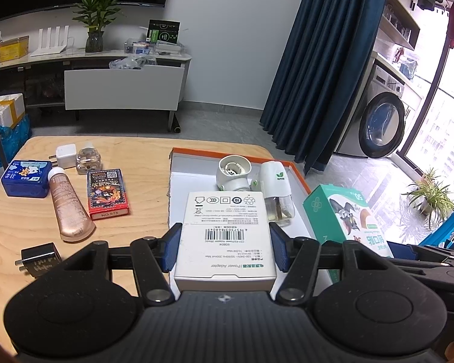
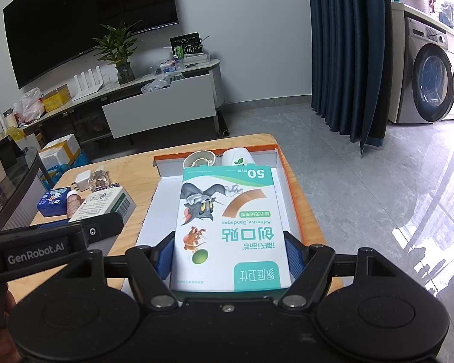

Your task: Organize rigid objects

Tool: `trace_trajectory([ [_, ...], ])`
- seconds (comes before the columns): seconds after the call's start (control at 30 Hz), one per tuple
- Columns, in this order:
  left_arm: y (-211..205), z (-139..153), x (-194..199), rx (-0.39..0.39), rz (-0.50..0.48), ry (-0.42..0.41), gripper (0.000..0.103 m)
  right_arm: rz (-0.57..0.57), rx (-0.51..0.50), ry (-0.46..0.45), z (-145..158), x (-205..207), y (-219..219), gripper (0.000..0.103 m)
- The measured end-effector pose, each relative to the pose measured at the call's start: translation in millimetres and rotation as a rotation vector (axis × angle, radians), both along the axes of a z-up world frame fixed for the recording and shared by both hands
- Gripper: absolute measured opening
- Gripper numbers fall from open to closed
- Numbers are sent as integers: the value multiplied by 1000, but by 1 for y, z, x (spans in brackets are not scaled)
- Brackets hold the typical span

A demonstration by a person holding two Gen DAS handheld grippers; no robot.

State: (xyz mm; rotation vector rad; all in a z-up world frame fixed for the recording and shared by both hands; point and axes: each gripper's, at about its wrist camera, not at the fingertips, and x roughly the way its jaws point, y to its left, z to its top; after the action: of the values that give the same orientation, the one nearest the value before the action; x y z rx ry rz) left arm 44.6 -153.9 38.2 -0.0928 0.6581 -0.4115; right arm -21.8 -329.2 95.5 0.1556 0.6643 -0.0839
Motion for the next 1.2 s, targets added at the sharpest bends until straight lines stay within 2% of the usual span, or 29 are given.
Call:
trace_trajectory([
  [1.2,1,-5,2,1,-2,7,60,-1,3,4,-1,1,-5,84],
])
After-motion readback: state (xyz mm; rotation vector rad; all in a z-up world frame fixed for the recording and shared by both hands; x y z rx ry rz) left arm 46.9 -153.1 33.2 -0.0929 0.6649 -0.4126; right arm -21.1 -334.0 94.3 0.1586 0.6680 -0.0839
